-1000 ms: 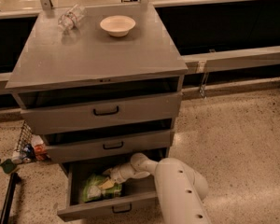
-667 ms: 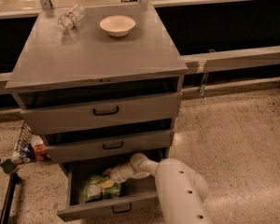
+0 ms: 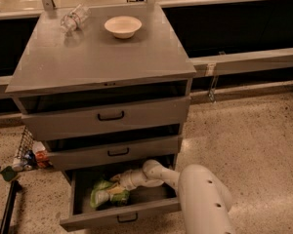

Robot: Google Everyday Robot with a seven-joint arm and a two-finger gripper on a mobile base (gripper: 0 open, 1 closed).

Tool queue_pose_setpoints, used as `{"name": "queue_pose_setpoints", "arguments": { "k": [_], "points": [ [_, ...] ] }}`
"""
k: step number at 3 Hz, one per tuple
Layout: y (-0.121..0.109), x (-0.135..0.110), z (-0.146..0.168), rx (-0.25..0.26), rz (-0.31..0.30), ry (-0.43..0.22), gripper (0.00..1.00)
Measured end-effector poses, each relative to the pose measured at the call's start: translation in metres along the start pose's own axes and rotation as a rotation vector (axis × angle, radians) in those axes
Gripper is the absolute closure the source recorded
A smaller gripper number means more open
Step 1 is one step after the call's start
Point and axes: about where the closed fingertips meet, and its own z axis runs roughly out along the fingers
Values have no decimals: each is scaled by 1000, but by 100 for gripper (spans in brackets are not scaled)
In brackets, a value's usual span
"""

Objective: Pick green rice chip bag from bottom drawer and place on counter

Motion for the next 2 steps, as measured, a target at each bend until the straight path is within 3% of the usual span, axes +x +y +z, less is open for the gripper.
{"name": "queue_pose_setpoints", "arguments": {
  "k": [1,2],
  "points": [
    [5,-20,-34,8,-57,-7,100],
    [13,-28,-52,14,-72,0,100]
  ]
}}
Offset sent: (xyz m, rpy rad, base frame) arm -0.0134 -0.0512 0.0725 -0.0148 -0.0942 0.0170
